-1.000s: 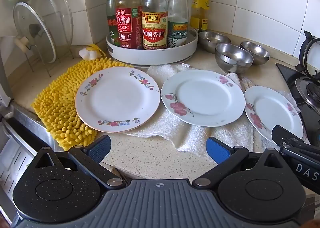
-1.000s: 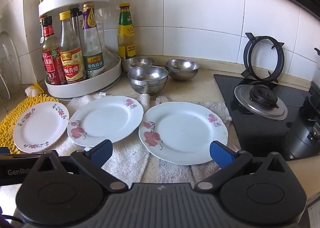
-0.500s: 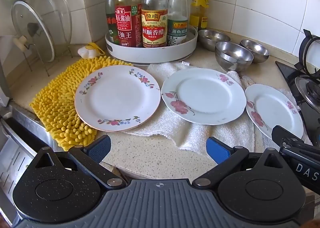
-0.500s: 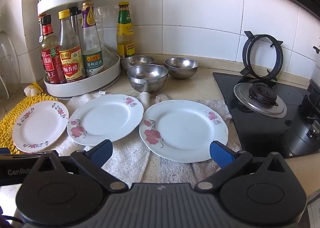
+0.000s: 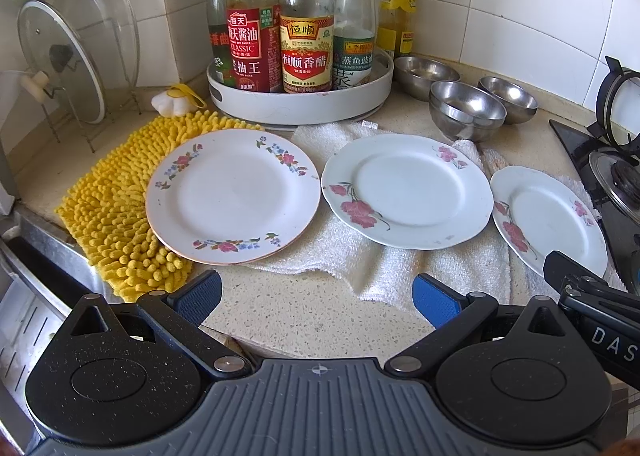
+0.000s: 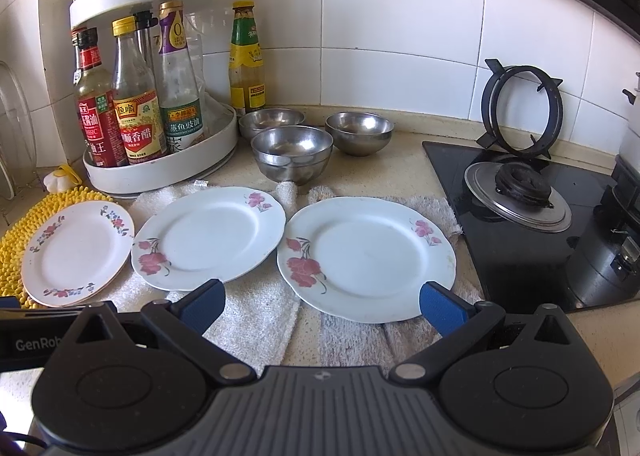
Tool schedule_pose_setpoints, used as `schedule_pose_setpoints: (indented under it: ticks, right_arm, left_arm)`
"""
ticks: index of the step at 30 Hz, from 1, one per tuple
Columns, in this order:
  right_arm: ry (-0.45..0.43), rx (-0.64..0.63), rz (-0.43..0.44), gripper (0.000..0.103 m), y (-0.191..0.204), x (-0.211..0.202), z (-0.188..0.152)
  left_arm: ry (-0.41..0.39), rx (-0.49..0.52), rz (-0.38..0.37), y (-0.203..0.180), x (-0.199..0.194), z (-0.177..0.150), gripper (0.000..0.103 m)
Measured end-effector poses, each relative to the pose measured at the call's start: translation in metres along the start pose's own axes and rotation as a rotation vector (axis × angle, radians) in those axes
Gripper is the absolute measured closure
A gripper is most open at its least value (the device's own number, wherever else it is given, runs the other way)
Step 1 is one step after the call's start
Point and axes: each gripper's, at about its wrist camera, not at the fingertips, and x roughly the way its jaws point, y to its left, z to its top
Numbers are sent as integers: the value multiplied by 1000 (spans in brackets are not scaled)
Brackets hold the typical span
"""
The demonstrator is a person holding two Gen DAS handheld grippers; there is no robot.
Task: Organize plates and bowls
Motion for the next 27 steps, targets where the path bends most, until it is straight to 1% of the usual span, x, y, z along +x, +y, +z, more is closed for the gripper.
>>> schedule_pose_setpoints:
  ticks: [1,3,7,9,14,16,18,20,24,27]
  right_arm:
    - [4,4,2,0,0,0,0]
    - [7,1,-2,0,1,0,1]
    - [7,-1,-1,0,1,0,0]
    - [6,5,4,0,1,0,0]
    - [24,24,7,0,2,2,-1]
    - [38,18,-1,0,1,4,-1]
    - [34,8,-10,0,1,5,-1]
    - [29,-6,-19,0,0,7,1]
    - [33,-3,-10,0,-4,13,4]
    - [39,-1,-5,0,-10,21,6]
  left_arm:
    - [0,0,-1,0,0,0,0]
    - [43,7,-2,1,1,1,0]
    - [47,0,-18,3,2,0,0]
    - [62,7,-12,4,2,1,0]
    - [65,18,-1,4,3,2,1]
    - [50,17,-8,3,5,1,0]
    - [43,32,3,3,8,0,0]
    - [41,30,-6,4,10,0,0]
    - [40,25,-16,1,14,2,0]
    - [49,40,-7,-3,17,4,0]
